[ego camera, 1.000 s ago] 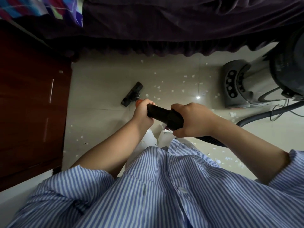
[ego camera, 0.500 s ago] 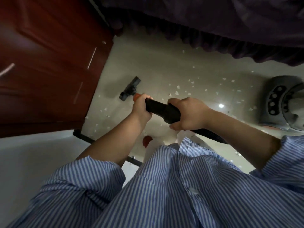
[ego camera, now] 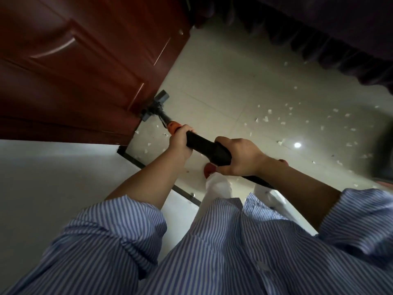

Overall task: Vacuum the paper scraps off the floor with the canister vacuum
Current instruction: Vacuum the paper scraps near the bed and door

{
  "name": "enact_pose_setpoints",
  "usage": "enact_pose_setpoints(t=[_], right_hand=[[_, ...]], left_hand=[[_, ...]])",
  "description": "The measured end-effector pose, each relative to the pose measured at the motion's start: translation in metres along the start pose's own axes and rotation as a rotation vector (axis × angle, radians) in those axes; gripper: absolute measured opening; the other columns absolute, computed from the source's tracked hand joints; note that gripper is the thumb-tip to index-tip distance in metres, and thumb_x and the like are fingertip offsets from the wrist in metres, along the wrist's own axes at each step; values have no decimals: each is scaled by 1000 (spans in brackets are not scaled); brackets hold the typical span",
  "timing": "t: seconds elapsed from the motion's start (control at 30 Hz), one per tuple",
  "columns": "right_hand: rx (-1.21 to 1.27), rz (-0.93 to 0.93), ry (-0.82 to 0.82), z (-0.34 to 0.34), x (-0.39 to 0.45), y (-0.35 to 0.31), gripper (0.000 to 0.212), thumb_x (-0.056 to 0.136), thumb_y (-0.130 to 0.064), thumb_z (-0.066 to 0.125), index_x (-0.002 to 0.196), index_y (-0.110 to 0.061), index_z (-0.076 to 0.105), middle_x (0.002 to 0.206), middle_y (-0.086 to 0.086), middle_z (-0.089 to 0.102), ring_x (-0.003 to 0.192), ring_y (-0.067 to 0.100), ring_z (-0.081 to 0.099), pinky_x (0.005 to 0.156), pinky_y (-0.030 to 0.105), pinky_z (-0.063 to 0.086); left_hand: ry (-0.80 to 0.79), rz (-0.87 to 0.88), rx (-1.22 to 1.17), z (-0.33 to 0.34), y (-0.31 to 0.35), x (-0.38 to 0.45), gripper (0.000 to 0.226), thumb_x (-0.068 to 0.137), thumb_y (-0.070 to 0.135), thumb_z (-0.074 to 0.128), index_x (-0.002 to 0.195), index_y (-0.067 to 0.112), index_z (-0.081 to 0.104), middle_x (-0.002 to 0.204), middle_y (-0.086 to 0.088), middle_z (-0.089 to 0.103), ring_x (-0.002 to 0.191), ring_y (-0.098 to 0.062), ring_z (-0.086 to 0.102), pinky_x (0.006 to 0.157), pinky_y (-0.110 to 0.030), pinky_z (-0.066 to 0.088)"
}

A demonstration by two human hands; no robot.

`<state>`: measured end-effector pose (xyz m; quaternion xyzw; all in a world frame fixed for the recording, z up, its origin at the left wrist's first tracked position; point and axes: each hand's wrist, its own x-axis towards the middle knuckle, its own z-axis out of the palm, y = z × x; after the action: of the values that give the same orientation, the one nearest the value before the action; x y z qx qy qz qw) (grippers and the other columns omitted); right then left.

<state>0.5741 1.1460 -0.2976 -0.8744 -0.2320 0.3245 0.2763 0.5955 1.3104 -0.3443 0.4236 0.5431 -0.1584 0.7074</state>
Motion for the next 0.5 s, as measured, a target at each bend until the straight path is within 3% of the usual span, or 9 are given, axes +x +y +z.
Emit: enact_pose_setpoints(t=[0.23,0.5], right_hand=[[-117,-24,-11,5,53,-27,50,74,-33,70,115,-13,51,92,10,65,81,30,59,64,27,38],[-149,-2,-119,21,94,-52,52,75,-35,69,116,-11,48,92,11,65,81,30,59,68,31,45]], left_hand=[[-39,-39,-169,-38,34,31,30,91,-1,43,62,8,41,35,1,48,34,-10,49,57,-22,44],[-19,-83,-172,-70,49,64,33,92,1,41,60,11,38,34,3,46,30,-8,48,54,-22,42]])
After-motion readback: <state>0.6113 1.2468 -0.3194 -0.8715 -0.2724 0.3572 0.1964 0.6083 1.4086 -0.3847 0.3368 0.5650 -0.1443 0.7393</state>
